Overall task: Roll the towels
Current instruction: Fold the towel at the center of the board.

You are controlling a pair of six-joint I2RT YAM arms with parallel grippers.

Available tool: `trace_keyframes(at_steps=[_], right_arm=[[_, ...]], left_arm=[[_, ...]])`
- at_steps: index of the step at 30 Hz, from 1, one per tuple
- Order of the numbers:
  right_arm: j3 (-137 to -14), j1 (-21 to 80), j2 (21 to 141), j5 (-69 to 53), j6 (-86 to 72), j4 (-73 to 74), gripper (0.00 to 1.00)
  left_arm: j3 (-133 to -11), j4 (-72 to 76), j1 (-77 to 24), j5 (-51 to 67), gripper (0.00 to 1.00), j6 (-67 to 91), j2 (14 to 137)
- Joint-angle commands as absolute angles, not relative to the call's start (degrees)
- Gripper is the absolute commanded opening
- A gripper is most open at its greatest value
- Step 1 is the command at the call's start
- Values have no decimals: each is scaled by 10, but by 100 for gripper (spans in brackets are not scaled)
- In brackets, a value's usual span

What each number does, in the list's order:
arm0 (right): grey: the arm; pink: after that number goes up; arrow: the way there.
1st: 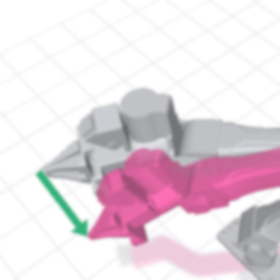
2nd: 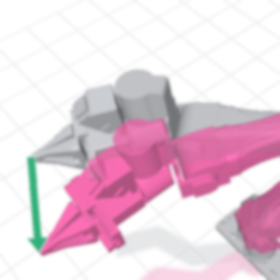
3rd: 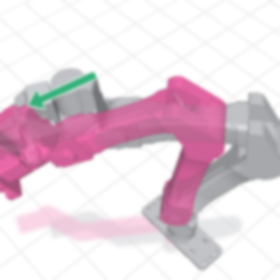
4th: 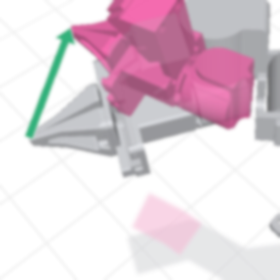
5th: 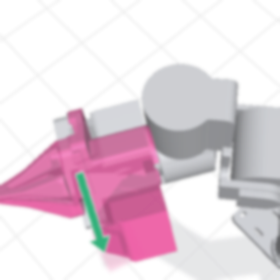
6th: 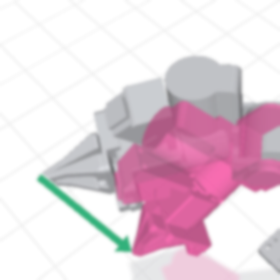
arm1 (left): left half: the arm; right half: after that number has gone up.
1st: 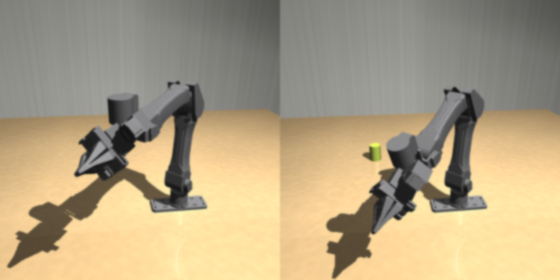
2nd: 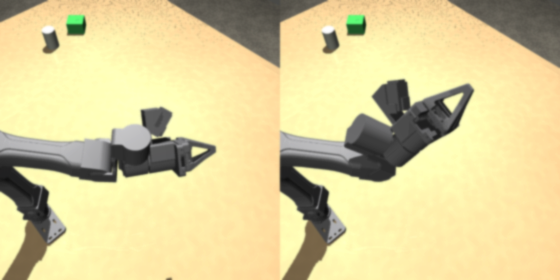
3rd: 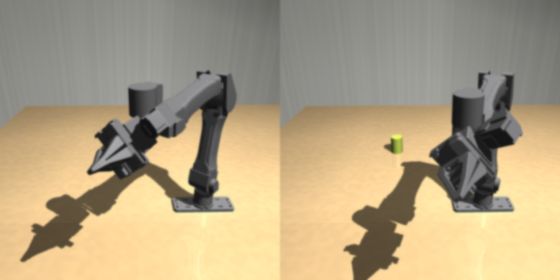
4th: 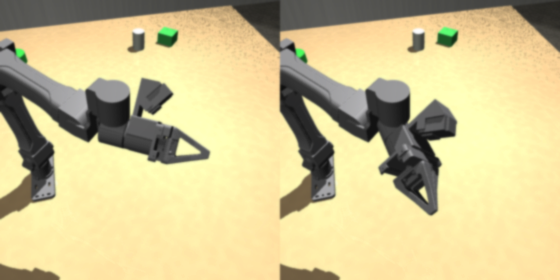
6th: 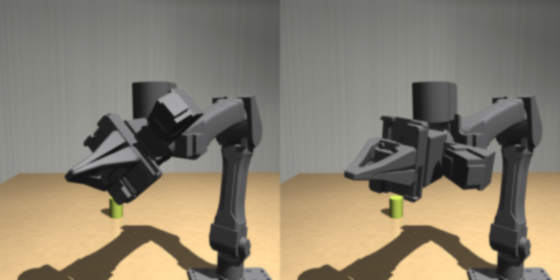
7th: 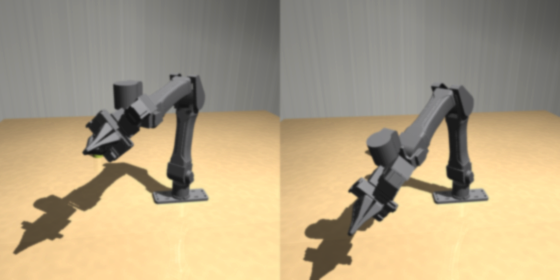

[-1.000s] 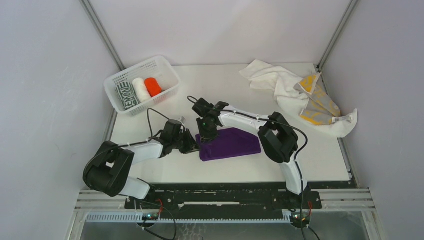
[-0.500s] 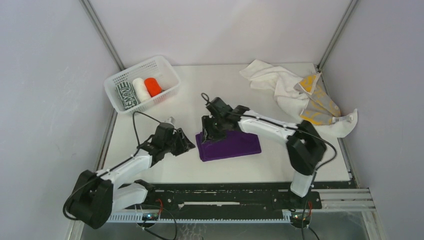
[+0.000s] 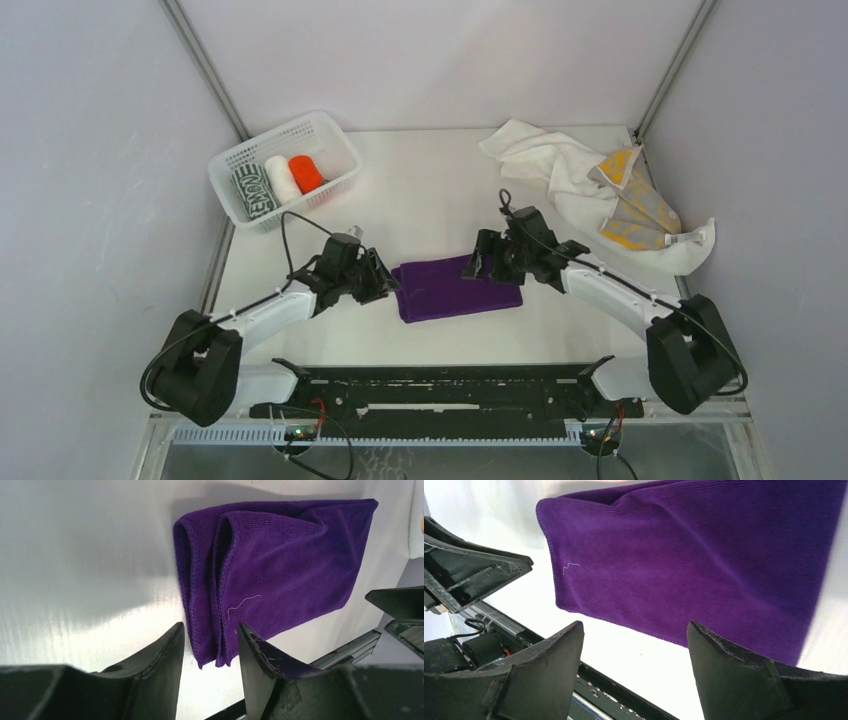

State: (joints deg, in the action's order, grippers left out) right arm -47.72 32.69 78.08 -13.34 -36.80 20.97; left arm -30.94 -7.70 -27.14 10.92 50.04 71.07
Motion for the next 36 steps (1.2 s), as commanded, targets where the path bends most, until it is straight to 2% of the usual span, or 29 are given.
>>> trace_keyframes(at_steps=[1, 7, 22, 25, 28, 32, 36], right_arm=[[-434, 282, 711, -168, -356, 118, 77], [-390, 221, 669, -176, -345, 106, 78], [-367, 171, 650, -194, -323, 107, 78], [-365, 166, 648, -197, -320, 109, 77], [-364, 161, 648, -200, -318, 110, 77], [-365, 155, 645, -201, -315, 115, 77], [-364, 148, 641, -203, -311, 119, 77]], left_arm=[[-348, -46, -293, 126, 47, 508, 731], [-367, -41, -304, 128, 37, 511, 761], [-382, -32, -311, 128, 34, 516, 842], [-386, -30, -314, 130, 26, 515, 841], [-393, -43, -317, 123, 12, 513, 826], [-404, -71, -324, 105, 3, 506, 798], [-411, -97, -329, 90, 0, 505, 766]])
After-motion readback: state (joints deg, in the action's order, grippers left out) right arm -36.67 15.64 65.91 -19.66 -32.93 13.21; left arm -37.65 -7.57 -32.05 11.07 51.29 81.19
